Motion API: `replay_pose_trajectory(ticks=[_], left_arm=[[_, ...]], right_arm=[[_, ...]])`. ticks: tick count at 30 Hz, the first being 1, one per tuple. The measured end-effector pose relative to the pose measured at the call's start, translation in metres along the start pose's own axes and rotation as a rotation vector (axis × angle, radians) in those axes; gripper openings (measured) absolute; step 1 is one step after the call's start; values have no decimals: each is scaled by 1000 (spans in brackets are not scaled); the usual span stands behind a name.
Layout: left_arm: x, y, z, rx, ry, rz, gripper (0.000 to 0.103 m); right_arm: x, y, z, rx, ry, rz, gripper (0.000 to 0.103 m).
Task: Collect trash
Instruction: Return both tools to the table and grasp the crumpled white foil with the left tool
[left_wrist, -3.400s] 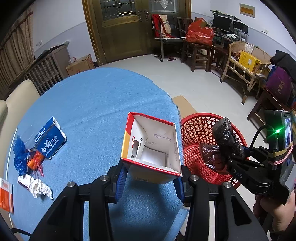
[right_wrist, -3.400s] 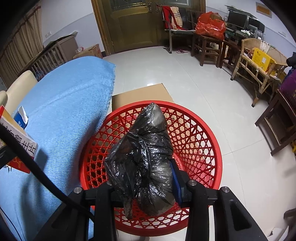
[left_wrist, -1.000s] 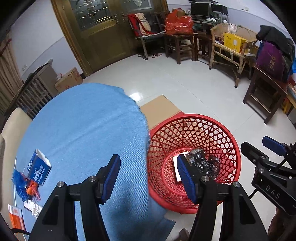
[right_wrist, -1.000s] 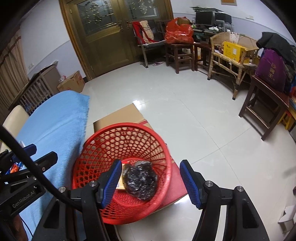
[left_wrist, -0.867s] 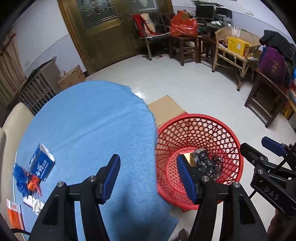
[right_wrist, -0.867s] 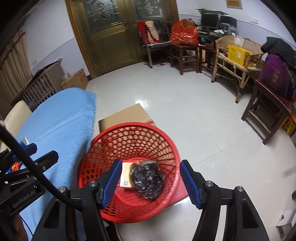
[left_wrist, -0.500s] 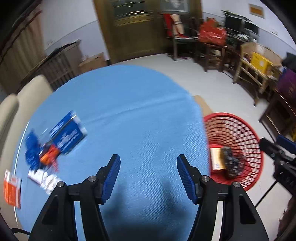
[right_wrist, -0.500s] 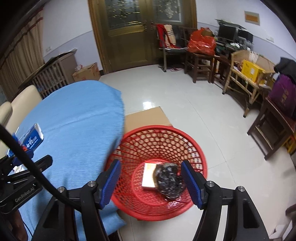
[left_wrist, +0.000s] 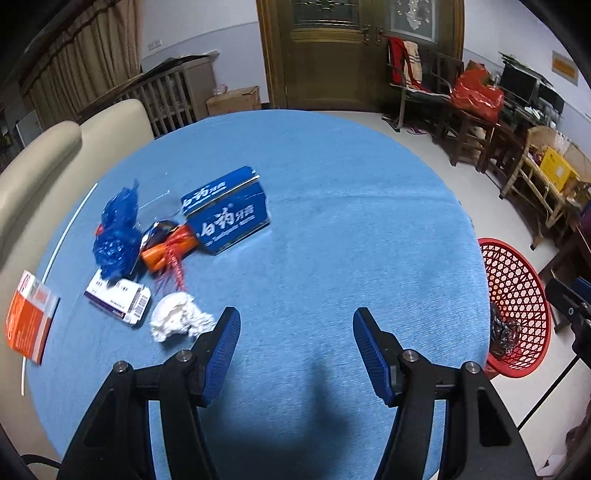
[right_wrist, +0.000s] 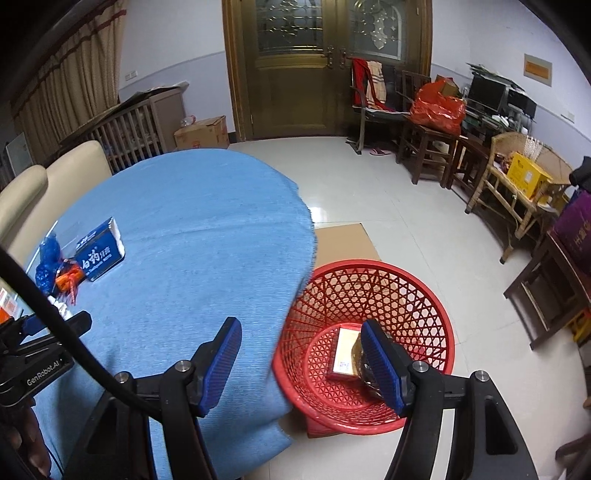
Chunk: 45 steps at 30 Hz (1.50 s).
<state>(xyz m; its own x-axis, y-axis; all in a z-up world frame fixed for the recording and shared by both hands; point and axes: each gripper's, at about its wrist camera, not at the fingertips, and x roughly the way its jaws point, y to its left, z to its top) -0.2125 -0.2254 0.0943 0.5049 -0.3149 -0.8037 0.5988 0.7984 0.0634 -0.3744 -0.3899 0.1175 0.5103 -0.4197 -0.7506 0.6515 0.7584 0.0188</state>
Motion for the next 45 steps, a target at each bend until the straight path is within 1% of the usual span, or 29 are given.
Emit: replay_pose_trajectory(ticks=[14,39,43,45], left_arm=[[0,25,-8,-42,-2,3,64],[3,41,-13,-70,3,16,64],[1,52,-17,-90,-1,15,64],[-2,64,-22,-113,-7,20,64]], right_arm=[[-6,25,2,-49,-14,-26,71],[-2,38,3,-84,-13,-47,71],[-2,38,2,-84,-10,-38,71],[-1,38,0,-84,-9,-30,72]])
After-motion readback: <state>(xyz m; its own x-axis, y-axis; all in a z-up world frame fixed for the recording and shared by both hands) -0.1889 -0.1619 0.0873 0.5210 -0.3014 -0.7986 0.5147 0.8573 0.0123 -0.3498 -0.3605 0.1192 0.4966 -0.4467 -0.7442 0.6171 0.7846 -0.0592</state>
